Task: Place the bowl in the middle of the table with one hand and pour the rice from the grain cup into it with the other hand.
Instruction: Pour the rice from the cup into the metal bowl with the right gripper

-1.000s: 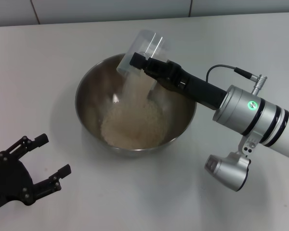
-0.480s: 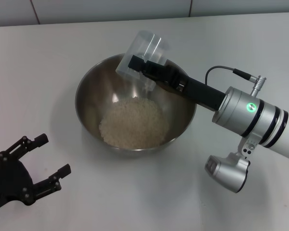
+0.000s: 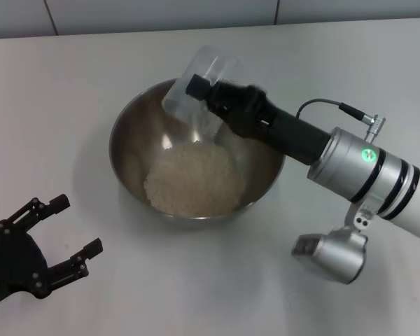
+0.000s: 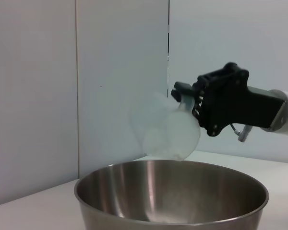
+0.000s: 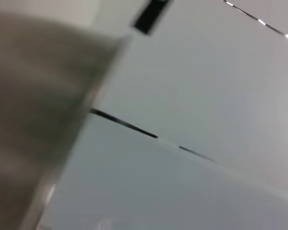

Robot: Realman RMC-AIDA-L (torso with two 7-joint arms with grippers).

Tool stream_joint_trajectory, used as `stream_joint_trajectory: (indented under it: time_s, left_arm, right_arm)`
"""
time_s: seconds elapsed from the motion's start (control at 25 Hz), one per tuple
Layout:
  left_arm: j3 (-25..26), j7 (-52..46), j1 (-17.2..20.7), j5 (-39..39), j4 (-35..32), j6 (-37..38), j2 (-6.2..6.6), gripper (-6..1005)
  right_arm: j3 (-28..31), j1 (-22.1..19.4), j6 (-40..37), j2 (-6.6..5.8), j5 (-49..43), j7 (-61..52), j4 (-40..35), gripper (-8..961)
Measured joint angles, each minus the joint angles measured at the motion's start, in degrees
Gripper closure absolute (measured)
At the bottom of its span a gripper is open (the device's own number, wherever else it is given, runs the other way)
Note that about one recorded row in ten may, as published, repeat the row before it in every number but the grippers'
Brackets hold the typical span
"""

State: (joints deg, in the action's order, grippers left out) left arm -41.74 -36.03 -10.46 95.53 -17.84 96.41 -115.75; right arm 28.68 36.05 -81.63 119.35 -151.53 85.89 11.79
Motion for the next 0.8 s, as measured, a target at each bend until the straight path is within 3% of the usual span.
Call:
stream_joint_trajectory:
  time_s: [0.2, 0.24, 0.28, 0.64, 0.8]
  left_arm:
    - [0.0, 0.1, 0.0, 0.0, 0.0, 0.1, 0.0, 131]
    - [0.0, 0.1, 0.0, 0.0, 0.0, 0.1, 0.0, 131]
    - [0.0, 0.2, 0.0, 0.0, 0.0, 0.2, 0.0, 131]
    - [0.0, 0.5, -0.5, 0.2, 0.0, 0.3, -0.01, 131]
    - [-0.1, 0.5, -0.5, 0.3, 0.0, 0.4, 0.0, 131]
  right_arm:
    - [3.6, -2.4, -0.8, 0.12, 0.3, -24.5, 2.1, 934]
    - [4.9, -3.3, -0.4, 0.23, 0.5, -35.3, 2.6, 933]
    - [4.9, -3.3, -0.4, 0.23, 0.5, -35.3, 2.6, 933]
    - [5.3, -5.0, 1.0, 0.4, 1.2, -81.3, 2.1, 934]
    - [5.4, -5.0, 2.5, 0.38, 1.4, -88.7, 2.2, 934]
